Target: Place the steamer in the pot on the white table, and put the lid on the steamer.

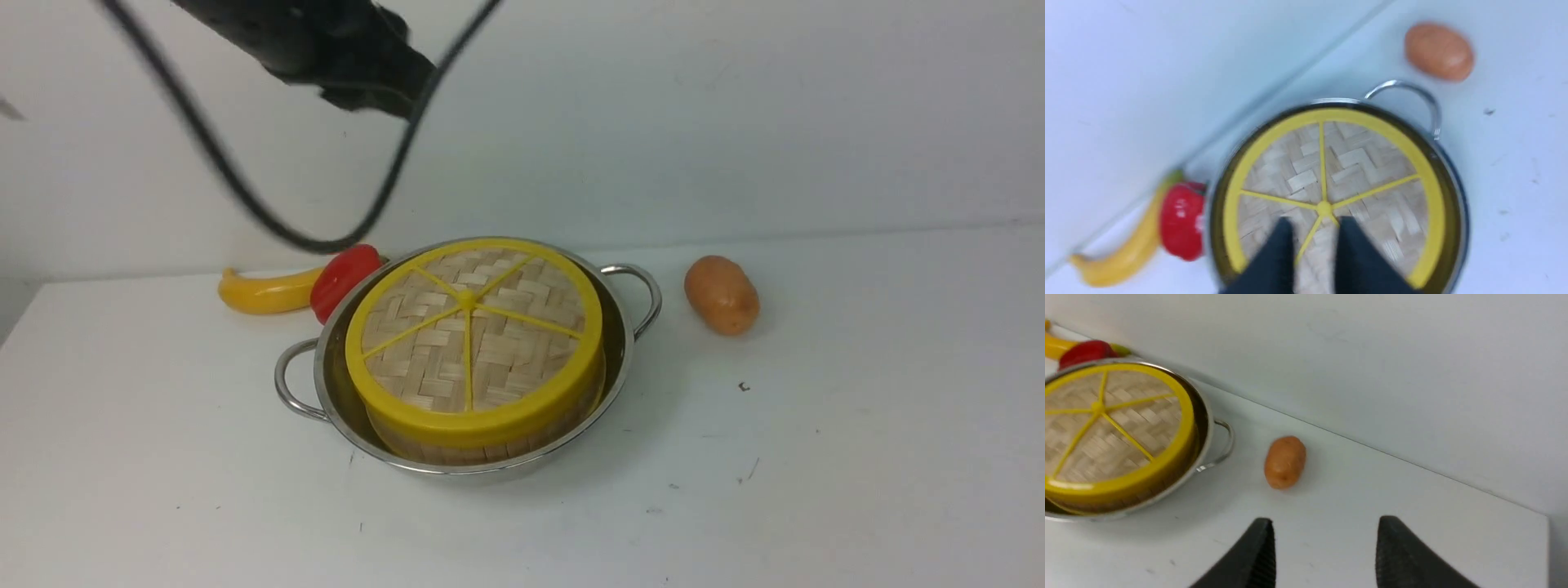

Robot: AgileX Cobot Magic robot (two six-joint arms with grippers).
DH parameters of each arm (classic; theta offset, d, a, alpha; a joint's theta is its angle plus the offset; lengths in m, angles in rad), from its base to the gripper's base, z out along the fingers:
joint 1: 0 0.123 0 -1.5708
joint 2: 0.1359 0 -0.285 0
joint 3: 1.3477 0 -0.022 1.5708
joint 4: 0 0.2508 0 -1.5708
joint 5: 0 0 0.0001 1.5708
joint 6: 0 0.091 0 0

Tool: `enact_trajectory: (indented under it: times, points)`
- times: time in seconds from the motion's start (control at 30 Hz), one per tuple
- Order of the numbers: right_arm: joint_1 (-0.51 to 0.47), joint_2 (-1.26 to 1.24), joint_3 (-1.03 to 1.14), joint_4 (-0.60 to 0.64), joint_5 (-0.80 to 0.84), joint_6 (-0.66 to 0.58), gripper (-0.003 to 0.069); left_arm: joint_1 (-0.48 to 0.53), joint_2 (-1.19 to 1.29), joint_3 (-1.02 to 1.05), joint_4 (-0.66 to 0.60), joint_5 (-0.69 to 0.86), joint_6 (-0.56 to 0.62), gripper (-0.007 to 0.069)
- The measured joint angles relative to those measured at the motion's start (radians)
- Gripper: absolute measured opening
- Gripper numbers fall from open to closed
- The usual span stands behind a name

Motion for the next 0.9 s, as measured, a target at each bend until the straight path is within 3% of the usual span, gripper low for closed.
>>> enact_trajectory:
  times: [0.1, 0.2, 0.27, 0.4, 0.53, 0.77, 0.9]
  points:
    - [0.0, -0.194, 0.226, -0.046, -0.097, 0.0, 0.0169, 0.0, -0.185, 0.166, -0.003, 0.002, 0.025, -0.0008]
    - [0.0, -0.348, 0.451, -0.044, -0.217, 0.005, 0.0037, 0.001, -0.36, 0.387, -0.021, -0.057, 0.03, -0.0022]
    - [0.0, -0.408, 0.563, -0.04, -0.281, 0.011, 0.0003, 0.001, -0.451, 0.527, -0.034, -0.13, 0.031, -0.0022]
    - [0.0, -0.481, 0.757, -0.028, -0.36, 0.034, -0.0006, 0.002, -0.691, 0.886, -0.046, -0.329, 0.023, -0.0021]
    - [0.0, -0.484, 0.819, -0.036, -0.345, 0.038, -0.0004, 0.002, -0.881, 1.11, -0.047, -0.447, -0.03, -0.0021]
    - [0.0, -0.484, 0.836, 0.015, -0.293, 0.038, 0.0009, 0.002, -1.134, 1.218, -0.065, -0.464, -0.177, -0.0013]
    - [0.0, -0.484, 0.836, 0.054, -0.292, 0.038, 0.0023, 0.002, -1.197, 1.22, -0.07, -0.447, -0.196, -0.0002]
